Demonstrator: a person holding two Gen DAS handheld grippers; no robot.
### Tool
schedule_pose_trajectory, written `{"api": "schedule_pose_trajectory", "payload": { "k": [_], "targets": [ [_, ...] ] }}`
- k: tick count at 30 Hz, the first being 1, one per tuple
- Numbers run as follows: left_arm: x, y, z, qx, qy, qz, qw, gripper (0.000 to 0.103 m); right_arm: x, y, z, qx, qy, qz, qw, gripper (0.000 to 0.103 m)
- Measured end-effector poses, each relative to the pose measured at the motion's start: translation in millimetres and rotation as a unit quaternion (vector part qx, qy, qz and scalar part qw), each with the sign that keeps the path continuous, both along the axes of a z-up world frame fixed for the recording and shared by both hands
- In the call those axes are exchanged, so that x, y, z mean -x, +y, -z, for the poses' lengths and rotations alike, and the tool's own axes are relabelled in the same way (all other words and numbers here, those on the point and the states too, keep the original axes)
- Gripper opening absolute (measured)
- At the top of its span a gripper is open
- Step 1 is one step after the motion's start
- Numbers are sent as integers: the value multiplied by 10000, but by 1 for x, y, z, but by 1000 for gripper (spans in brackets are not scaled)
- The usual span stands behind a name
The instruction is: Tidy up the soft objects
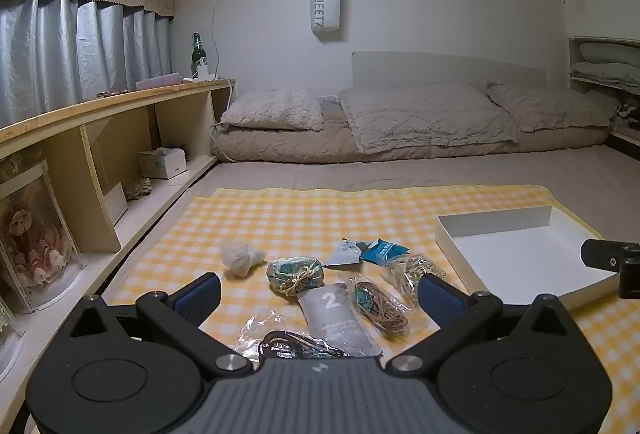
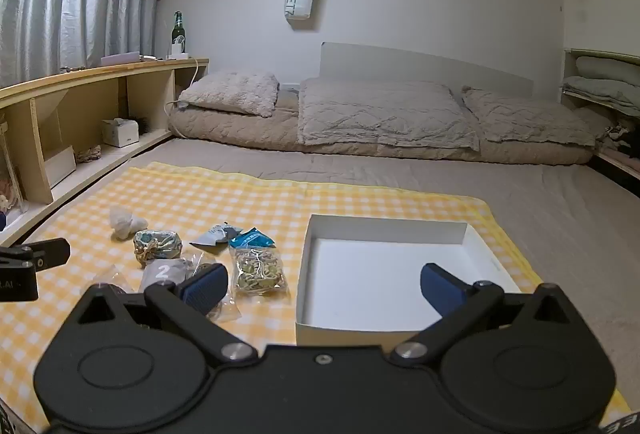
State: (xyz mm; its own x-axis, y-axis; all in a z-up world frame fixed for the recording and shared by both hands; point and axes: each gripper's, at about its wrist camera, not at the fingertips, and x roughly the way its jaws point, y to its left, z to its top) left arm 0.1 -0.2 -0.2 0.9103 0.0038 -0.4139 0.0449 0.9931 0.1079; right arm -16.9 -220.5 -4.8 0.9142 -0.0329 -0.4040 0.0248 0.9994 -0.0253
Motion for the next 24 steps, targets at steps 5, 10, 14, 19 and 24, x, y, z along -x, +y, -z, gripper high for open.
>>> {"api": "schedule_pose_trajectory", "payload": {
  "k": [5,10,14,19,24],
  "targets": [
    [0,0,0,7,2,-6,10000,103,0,0,0,-12,19,-3,10000,103],
    [0,0,0,14,3,-1,10000,103,0,0,-1,0,22,0,10000,103],
    [0,0,0,18,12,11,10000,103,0,0,0,5,24,-2,10000,103],
    [0,0,0,17,13,5,10000,103,0,0,0,0,33,-5,10000,103],
    [0,0,0,16,19,7,10000,103,0,0,0,0,34,-2,10000,103]
  ]
}}
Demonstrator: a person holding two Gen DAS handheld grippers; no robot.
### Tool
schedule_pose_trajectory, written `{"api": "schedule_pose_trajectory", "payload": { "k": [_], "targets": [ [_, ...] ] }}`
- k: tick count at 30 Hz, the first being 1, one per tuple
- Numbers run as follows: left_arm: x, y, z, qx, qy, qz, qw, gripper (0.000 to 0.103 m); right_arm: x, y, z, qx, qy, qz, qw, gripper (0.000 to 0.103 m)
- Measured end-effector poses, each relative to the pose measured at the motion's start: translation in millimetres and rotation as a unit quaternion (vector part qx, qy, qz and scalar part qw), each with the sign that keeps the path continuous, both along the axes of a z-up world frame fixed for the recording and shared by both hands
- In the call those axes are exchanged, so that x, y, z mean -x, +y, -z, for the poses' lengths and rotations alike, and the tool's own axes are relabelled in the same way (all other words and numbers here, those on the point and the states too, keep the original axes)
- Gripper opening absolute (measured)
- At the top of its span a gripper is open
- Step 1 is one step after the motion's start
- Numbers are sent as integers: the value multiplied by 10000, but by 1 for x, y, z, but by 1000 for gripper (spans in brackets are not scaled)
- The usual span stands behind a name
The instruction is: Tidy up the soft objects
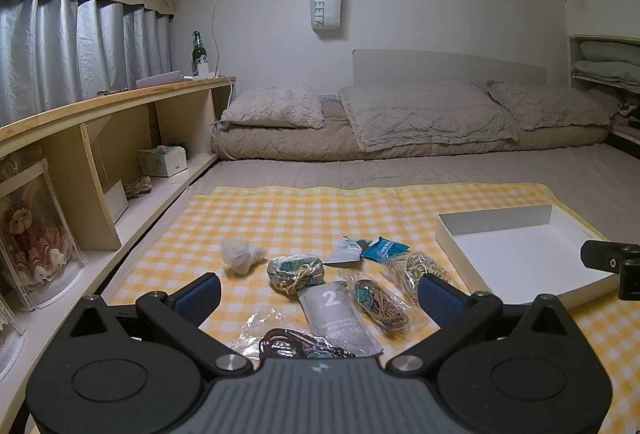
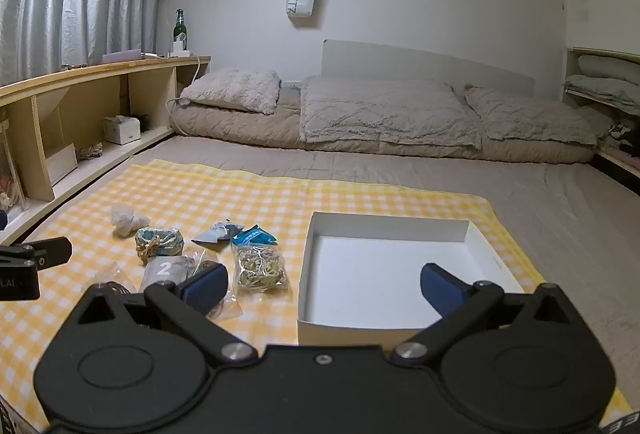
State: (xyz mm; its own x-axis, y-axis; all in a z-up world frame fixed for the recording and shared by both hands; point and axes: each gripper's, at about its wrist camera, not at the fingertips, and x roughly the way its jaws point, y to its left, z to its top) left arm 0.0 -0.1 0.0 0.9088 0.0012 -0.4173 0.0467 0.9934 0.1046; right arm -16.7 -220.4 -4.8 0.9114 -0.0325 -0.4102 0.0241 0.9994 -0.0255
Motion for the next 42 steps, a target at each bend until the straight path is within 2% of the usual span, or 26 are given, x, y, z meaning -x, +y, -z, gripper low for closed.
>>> {"api": "schedule_pose_trajectory", "payload": {
  "k": [42],
  "targets": [
    [2,3,3,-17,4,6,10000,103,-1,0,1,-17,28,-6,10000,103]
  ]
}}
